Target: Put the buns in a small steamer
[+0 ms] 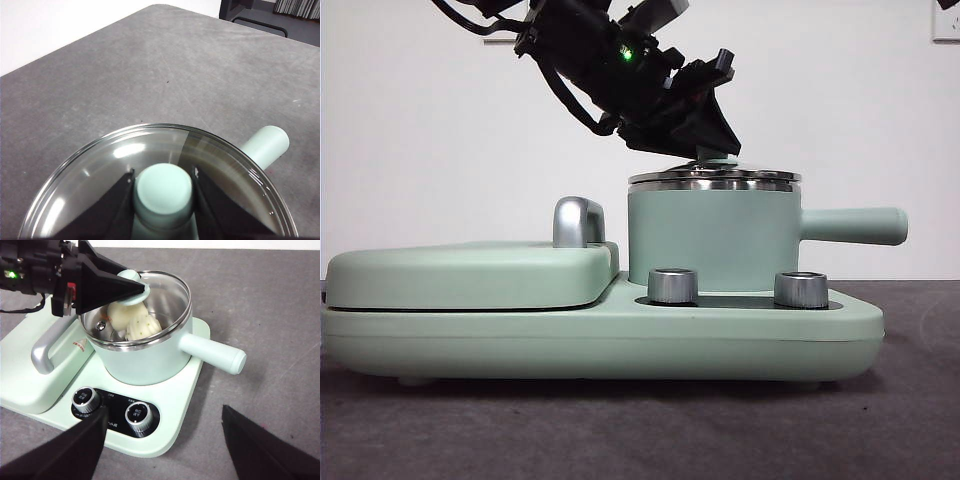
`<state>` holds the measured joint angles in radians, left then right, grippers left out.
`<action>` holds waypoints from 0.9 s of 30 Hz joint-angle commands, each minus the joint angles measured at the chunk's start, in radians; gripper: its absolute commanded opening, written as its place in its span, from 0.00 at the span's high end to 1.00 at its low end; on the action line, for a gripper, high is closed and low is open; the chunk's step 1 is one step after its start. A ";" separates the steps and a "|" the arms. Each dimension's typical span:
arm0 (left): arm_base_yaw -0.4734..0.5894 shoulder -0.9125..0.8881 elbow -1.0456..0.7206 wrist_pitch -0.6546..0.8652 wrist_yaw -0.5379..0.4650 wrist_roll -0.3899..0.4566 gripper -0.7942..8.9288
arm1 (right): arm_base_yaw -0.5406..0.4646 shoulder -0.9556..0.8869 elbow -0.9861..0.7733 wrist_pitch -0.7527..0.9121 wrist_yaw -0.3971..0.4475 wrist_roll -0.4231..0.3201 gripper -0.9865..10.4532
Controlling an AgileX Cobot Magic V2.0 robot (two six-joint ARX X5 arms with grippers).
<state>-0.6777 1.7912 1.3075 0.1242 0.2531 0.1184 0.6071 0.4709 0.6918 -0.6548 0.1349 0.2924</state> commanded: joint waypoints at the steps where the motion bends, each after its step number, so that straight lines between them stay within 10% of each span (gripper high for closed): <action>1: -0.008 0.013 0.019 0.017 0.006 0.000 0.90 | 0.006 0.004 0.003 0.001 0.005 0.011 0.61; 23: 0.000 0.016 0.019 -0.057 0.051 -0.010 0.87 | 0.006 0.004 0.003 -0.006 0.004 0.011 0.61; 27: 0.000 0.016 0.019 -0.050 0.051 -0.031 0.71 | 0.006 0.004 0.003 -0.006 -0.002 0.011 0.61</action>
<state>-0.6708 1.7912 1.3136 0.0872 0.2871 0.1089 0.6071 0.4709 0.6918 -0.6682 0.1333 0.2932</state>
